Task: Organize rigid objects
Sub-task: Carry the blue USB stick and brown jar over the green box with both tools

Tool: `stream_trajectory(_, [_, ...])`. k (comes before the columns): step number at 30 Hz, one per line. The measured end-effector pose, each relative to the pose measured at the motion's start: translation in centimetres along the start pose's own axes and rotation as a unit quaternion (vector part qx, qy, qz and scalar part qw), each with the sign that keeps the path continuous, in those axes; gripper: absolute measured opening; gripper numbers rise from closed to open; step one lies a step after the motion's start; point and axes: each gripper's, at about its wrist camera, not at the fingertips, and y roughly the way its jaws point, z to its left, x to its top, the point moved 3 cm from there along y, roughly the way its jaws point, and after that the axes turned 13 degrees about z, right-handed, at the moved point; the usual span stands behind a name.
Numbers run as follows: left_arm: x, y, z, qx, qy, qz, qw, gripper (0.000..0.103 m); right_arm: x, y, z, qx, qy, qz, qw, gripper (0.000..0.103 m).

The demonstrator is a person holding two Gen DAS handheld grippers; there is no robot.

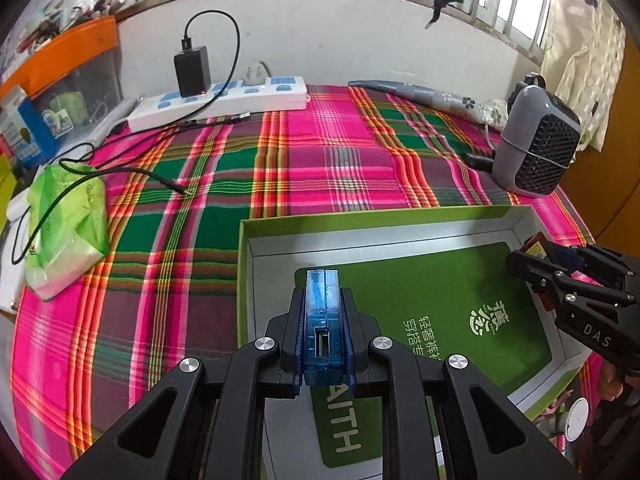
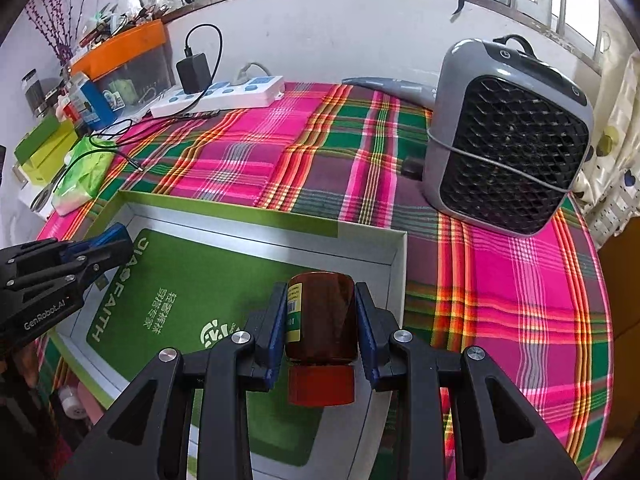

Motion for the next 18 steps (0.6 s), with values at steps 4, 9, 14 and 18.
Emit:
stream_trajectory(4, [0.02, 0.24, -0.16, 0.002, 0.003, 0.001, 1.0000, 0.015, 0.13, 0.18, 0.25, 0.003, -0.003, -0.002, 1.000, 0.033])
stream_trajectory(9, [0.07, 0.24, -0.07, 0.000, 0.003, 0.000, 1.0000, 0.015, 0.25, 0.40, 0.46, 0.000, -0.006, -0.002, 1.000, 0.033])
stream_trajectory(14, [0.12, 0.21, -0.04, 0.004, 0.006, 0.000, 1.0000, 0.015, 0.31, 0.50, 0.55, -0.001, -0.006, -0.003, 1.000, 0.033])
stream_trajectory(18, [0.14, 0.20, -0.06, 0.007, 0.008, 0.000, 0.9999, 0.015, 0.40, 0.61, 0.65, -0.004, -0.008, -0.002, 1.000, 0.033])
